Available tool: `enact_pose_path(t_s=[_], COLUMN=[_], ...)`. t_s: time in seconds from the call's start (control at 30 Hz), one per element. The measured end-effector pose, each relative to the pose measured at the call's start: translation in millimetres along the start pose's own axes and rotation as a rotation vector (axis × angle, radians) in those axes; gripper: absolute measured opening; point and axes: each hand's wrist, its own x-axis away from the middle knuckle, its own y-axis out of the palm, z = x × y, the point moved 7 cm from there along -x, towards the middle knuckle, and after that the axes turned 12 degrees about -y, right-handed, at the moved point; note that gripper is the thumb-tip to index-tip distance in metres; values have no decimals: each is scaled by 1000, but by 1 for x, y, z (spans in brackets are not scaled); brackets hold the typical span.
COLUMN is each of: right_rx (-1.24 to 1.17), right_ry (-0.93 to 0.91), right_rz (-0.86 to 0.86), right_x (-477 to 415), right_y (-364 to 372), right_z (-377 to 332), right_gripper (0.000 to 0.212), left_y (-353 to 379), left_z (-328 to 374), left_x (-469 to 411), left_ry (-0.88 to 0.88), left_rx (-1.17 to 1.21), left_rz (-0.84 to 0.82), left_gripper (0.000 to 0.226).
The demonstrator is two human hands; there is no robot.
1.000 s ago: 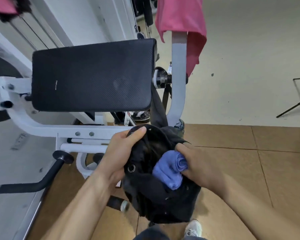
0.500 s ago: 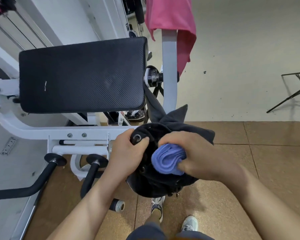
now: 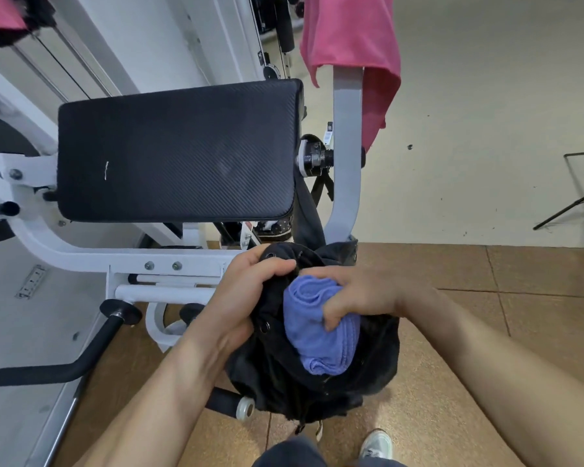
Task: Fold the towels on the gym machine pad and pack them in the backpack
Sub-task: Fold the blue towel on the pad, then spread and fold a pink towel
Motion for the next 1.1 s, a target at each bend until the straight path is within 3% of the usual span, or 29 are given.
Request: enact_pose_path(t_s=[0.07, 0.17, 0.2, 0.27, 0.4, 0.53, 0.63, 0.7, 0.8, 0.87, 0.93, 1.03, 1.1], right_rx=[199, 911, 1107, 1260, 1380, 1352, 1040, 771, 318, 179, 288, 878, 1112], right_ry=[47, 119, 137, 167, 145, 201, 109, -77, -315, -320, -254, 30, 274], right_rz=[-87, -162, -125, 59, 374, 493, 525, 515, 459, 494, 491, 313, 254], right_x=[-12, -19, -17, -13, -5, 2, 16, 22, 20, 17, 7, -18, -20], right_y=[8, 4, 0, -13, -35, -60, -58, -42, -14, -7, -2, 17, 18], right_z=[7, 20, 23, 28, 29, 24, 5, -16, -29, -14, 9, 45, 68], right_gripper=[29, 24, 27, 36, 47, 38, 22, 19, 29, 28, 28, 29, 28], left_y=[-6, -15, -17, -19, -28, -29, -29, -24, -10, -5, -2, 6, 5], left_z=[0, -4, -7, -13, -18, -9, 2, 3, 6, 8, 10, 7, 7], left_x=[-1, 1, 3, 7, 9, 12, 2, -6, -11, -9, -6, 3, 12], left_ry=[-6, -45, -65, -83, -96, -102, -21, 31, 135, 167, 191, 204, 215], left_rx=[4, 45, 31, -44, -182, -381, -286, -229, -330, -335, -366, -410, -425], left_rz=[-16, -83, -110, -154, -127, -1, 170, 224, 217, 203, 206, 183, 183], left_gripper=[18, 39, 40, 40, 27, 20, 18, 24, 38, 42, 38, 33, 28])
